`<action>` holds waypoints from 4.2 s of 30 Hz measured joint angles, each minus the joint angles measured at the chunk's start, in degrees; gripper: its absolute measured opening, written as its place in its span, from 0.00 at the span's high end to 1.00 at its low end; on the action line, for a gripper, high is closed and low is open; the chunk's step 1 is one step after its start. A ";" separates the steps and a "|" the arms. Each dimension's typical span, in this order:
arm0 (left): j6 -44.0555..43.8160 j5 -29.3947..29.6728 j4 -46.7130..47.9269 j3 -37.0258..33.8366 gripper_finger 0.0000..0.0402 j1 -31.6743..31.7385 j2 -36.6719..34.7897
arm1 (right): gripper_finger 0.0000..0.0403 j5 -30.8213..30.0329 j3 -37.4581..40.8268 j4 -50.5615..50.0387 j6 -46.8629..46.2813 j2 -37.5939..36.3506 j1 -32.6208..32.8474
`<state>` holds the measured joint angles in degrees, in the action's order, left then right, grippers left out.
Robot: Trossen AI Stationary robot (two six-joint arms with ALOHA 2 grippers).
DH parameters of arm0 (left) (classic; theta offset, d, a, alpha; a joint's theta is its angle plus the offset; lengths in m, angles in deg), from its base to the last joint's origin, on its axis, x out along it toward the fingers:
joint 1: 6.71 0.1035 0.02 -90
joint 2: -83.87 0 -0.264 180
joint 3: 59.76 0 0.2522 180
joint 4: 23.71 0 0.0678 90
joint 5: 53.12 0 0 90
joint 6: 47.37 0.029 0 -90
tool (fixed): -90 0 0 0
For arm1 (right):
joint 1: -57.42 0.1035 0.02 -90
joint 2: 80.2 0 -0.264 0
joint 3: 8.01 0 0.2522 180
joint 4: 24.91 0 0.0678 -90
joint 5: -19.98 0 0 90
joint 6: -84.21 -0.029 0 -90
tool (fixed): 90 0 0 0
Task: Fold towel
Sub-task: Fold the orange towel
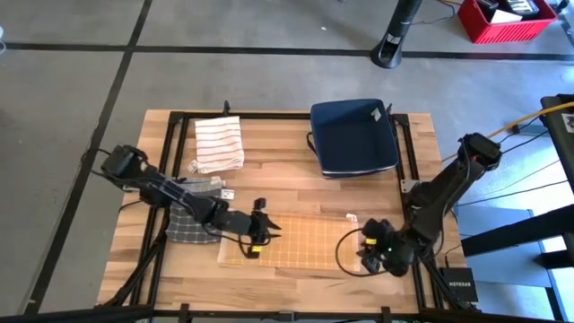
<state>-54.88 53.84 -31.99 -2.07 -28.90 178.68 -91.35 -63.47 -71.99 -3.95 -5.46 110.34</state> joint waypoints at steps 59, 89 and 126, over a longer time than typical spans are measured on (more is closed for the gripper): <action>5.99 -8.93 -2.37 35.18 0.79 7.62 39.31 | 0.91 -17.12 18.08 35.85 -15.98 10.36 -2.07; -4.97 -3.32 39.54 31.83 0.79 3.92 23.35 | 0.96 -21.19 7.48 34.98 3.57 9.05 -12.47; -25.64 3.76 48.62 17.29 0.81 -8.99 11.33 | 0.95 -13.97 2.85 57.07 20.89 18.14 -21.85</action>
<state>-80.52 57.61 16.63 15.22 -37.90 190.02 -105.33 -60.63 -14.92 16.94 12.68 88.49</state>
